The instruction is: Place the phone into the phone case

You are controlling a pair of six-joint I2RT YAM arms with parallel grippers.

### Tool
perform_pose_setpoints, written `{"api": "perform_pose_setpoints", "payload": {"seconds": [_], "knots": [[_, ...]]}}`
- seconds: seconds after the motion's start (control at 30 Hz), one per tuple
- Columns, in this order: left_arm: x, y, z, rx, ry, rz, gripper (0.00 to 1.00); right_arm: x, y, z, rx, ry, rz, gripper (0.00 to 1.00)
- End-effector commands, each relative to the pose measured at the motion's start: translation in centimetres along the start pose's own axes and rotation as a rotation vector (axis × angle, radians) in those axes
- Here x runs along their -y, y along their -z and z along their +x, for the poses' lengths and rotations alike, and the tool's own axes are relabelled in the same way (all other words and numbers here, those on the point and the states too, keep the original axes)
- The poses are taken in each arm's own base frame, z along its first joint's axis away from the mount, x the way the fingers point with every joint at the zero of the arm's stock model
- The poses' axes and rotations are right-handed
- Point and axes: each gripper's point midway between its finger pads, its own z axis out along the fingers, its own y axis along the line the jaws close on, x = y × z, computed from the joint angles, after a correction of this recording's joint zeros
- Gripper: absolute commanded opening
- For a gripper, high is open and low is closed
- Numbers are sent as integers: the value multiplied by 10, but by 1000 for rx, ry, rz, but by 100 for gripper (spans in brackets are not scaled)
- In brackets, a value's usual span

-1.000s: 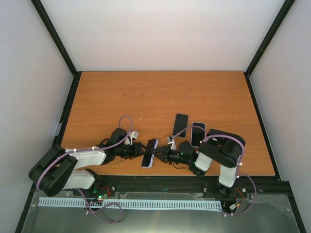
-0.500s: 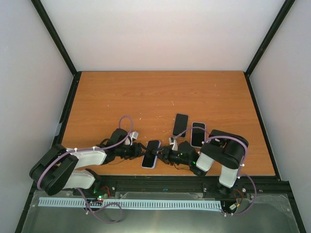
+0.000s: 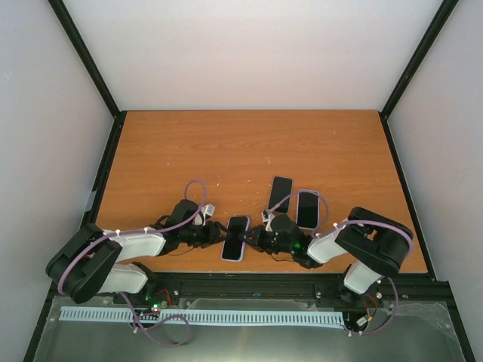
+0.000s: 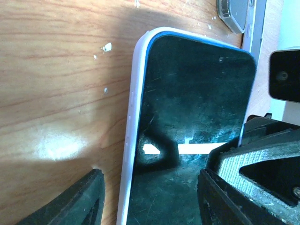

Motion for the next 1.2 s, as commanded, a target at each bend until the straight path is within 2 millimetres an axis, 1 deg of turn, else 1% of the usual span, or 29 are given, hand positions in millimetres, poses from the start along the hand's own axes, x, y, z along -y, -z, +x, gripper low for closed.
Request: {"api": "perform_pose_setpoints", "payload": {"seconds": [0.0,0.07,0.13,0.27,0.4,0.53,0.6,0.67,0.8,0.9,0.97,1.13,1.17], "knots": [[8,1,-6,18,12,12,57,-22,1,-7,13,112,7,11],[18,5,-7,22,4,44,59,-33,6,-10,26,144,-9,11],[33,13,-11,34,-13,81,62,-46,14,-12,41,194,-44,12],[68,33,-16,63,-72,185,67,-73,32,-11,34,297,-78,12],[105,60,-15,100,-146,321,74,-101,59,-12,66,358,-135,12],[133,84,-12,127,-237,410,73,-135,85,-12,84,415,-212,11],[145,93,-8,128,-286,454,70,-153,95,-9,86,432,-269,11],[155,101,-1,112,-325,504,65,-165,102,-6,77,424,-330,11],[173,113,7,88,-382,602,48,-179,109,-2,77,410,-430,11],[180,119,10,87,-395,651,34,-179,109,-3,83,401,-436,11],[181,120,11,86,-381,672,27,-177,109,-4,89,397,-431,12],[183,121,13,84,-365,727,17,-172,112,-4,100,404,-412,20],[183,122,13,84,-367,732,15,-171,112,-4,99,404,-408,23]]}}
